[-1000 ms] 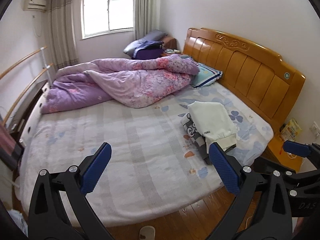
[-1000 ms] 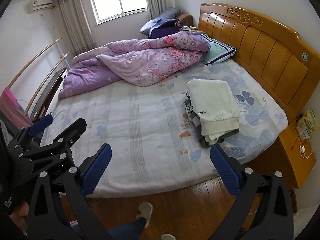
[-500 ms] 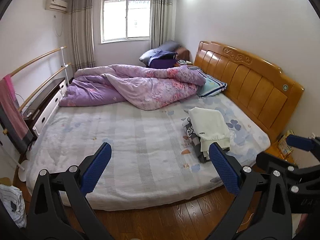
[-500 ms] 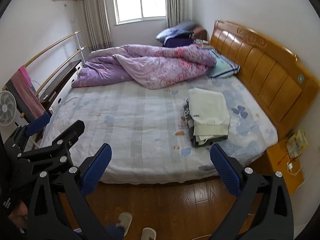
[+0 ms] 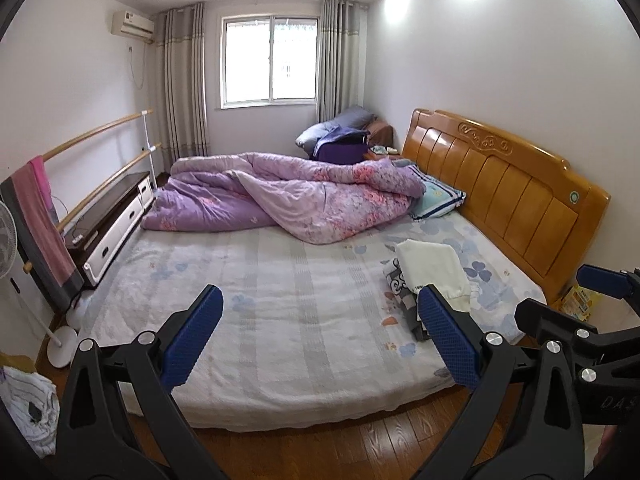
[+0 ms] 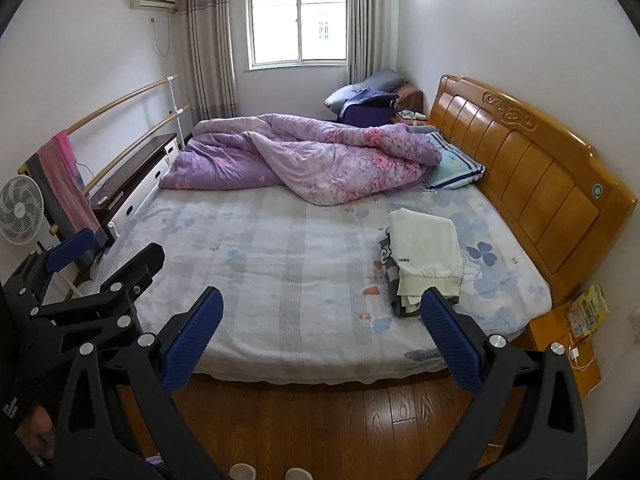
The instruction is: Fold large clothes
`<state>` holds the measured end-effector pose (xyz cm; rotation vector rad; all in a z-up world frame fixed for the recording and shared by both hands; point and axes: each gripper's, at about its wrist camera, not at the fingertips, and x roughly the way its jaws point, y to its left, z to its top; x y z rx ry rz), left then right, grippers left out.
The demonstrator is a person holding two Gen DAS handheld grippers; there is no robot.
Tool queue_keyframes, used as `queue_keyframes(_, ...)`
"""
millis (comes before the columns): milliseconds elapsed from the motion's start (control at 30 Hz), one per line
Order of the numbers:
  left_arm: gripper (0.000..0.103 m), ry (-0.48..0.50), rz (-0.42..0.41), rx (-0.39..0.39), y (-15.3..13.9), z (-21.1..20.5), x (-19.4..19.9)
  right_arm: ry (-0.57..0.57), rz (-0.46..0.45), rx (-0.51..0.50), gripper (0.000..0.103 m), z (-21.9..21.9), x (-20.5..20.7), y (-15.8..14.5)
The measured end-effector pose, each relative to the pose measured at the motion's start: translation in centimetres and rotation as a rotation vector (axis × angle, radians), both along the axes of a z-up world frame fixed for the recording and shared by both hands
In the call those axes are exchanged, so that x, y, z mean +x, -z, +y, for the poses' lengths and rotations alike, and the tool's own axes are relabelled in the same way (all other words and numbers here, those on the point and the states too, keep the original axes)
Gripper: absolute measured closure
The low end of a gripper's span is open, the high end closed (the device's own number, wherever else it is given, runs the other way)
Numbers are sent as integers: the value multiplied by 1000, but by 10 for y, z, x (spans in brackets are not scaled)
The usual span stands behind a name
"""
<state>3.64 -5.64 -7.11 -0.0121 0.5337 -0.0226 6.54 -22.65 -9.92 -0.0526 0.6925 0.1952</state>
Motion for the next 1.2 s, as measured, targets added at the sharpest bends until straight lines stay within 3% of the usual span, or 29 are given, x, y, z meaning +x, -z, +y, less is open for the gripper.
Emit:
queue_keyframes(467,5,34,-49,6,-30,39,-26,24,-65,-8,8,33,-29,-26)
queue_keyframes(1200,5,46,-80,-3,-47,43,-37,38,-115,-33,8,37,-43,-38)
